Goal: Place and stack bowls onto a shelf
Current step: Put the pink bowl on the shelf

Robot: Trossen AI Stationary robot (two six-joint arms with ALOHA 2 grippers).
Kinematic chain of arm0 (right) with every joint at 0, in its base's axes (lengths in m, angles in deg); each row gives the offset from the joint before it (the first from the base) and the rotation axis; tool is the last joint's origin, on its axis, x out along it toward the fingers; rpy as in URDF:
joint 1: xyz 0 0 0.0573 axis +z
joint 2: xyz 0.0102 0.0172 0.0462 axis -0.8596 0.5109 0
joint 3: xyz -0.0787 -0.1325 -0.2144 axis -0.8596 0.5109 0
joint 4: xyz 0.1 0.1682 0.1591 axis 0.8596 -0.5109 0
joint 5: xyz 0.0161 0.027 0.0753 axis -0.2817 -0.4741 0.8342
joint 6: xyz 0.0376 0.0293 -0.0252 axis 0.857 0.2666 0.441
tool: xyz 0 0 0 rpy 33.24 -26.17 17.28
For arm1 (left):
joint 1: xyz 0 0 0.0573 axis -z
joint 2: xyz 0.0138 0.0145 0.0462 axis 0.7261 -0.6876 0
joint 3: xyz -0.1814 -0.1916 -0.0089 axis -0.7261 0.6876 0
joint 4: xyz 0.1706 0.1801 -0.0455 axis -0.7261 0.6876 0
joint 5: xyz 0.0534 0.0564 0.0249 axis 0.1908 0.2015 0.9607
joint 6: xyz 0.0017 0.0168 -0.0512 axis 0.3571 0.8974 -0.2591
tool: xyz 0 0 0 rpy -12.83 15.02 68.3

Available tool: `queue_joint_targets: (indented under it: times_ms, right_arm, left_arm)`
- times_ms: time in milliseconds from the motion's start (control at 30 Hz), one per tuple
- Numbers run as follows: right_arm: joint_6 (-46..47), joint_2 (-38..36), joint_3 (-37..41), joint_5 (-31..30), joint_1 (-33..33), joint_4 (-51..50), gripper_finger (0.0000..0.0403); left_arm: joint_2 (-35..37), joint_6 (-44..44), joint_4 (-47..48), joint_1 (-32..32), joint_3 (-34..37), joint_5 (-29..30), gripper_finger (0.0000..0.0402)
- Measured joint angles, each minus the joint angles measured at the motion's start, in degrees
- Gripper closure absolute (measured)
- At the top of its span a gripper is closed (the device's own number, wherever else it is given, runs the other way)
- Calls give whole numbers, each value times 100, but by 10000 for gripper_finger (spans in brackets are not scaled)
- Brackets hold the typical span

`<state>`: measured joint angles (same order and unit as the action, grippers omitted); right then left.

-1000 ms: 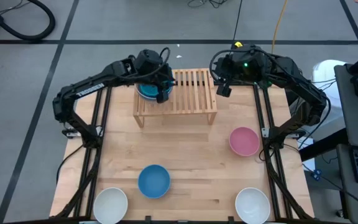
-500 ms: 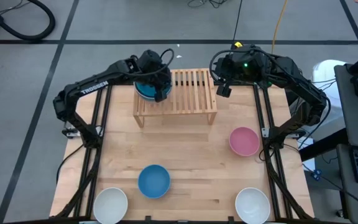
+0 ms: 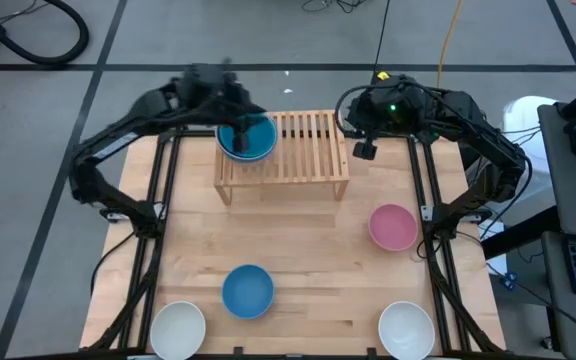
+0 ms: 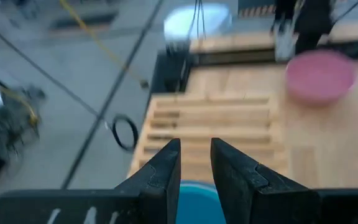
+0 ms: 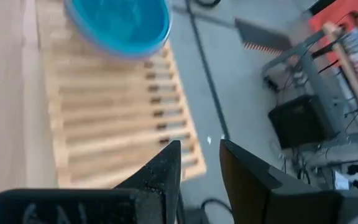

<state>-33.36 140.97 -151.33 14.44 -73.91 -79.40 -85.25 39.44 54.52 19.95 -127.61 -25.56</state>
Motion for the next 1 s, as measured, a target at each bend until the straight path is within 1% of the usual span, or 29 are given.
queue_joint_targets:
  times_ms: [133,267,333,400,467,500,600,767,867,1000]
  right_arm:
    - [31,-17,0,3,0,-883,298]
    - [609,-20,0,37,0,-1693,298]
    - [986,-21,8,292,0,-1901,298]
    - [1311,-112,59,831,0,-1818,298]
    - [1401,-148,57,1375,2,-1856,298]
    - [1463,-155,69,1520,7,-1872,298]
    - [1901,-233,332,1533,39,-1873,298]
    - [2188,-545,1212,1588,76,-1871,298]
    - [2306,-767,2013,1827,78,-1882,298]
    - [2415,-1093,3097,1850,79,-1882,298]
  left_arm:
    - [604,4,272,139,-7,-3,307]
    - [1036,-46,753,258,-7,22,307]
    - [1198,-99,1000,321,-7,150,307]
    - [1327,-160,1263,362,-7,325,307]
    - [1419,-210,1498,403,-7,502,307]
    - [1451,-255,1598,422,-7,574,307]
    - [1529,-397,1937,430,-7,635,307]
    - [1553,-545,2360,428,-7,642,307]
    - [1546,-585,2513,428,-7,642,307]
    - [1546,-585,2539,428,-7,645,307]
